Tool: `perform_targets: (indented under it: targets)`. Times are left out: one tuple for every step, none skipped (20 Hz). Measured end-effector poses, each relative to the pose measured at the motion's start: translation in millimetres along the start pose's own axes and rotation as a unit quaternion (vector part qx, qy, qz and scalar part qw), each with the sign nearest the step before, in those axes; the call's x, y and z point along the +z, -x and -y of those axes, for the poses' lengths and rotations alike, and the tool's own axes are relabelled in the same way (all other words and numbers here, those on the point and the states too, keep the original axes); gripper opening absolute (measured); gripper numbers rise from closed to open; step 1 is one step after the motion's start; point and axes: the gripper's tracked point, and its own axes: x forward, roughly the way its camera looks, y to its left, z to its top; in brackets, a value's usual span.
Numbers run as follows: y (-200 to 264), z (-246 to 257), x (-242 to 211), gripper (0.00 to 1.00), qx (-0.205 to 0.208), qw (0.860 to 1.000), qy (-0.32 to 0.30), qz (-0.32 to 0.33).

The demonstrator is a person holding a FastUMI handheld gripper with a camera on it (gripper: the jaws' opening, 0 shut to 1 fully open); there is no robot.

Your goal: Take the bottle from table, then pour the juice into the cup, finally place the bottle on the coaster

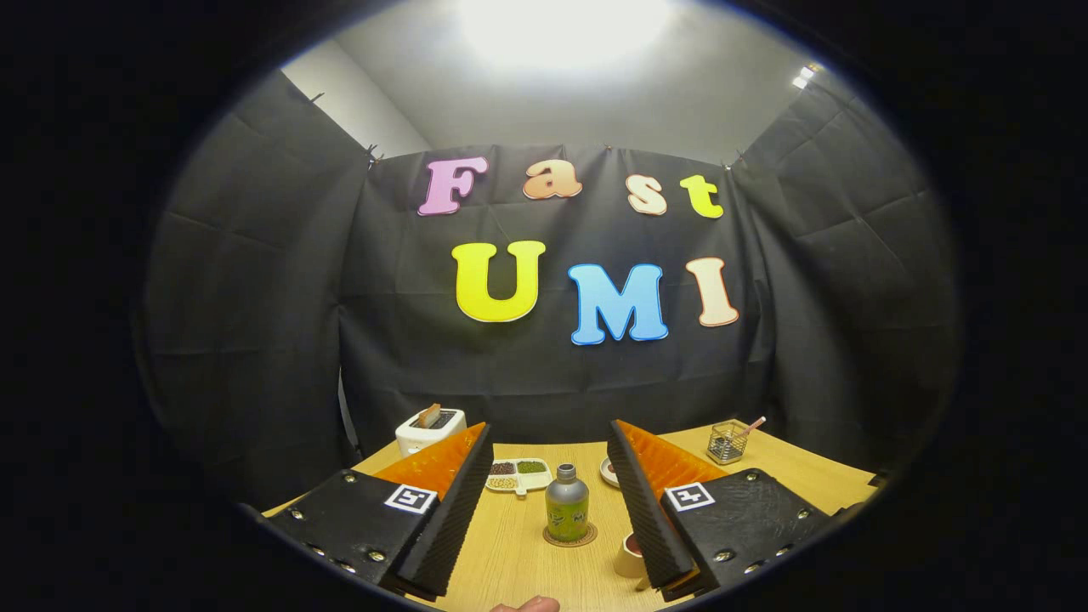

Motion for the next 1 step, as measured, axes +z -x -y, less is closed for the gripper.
perform_targets:
  targets:
    - [0.4,-0.3,-0.3,0.83,0.0,1.0,0.001,-0.001]
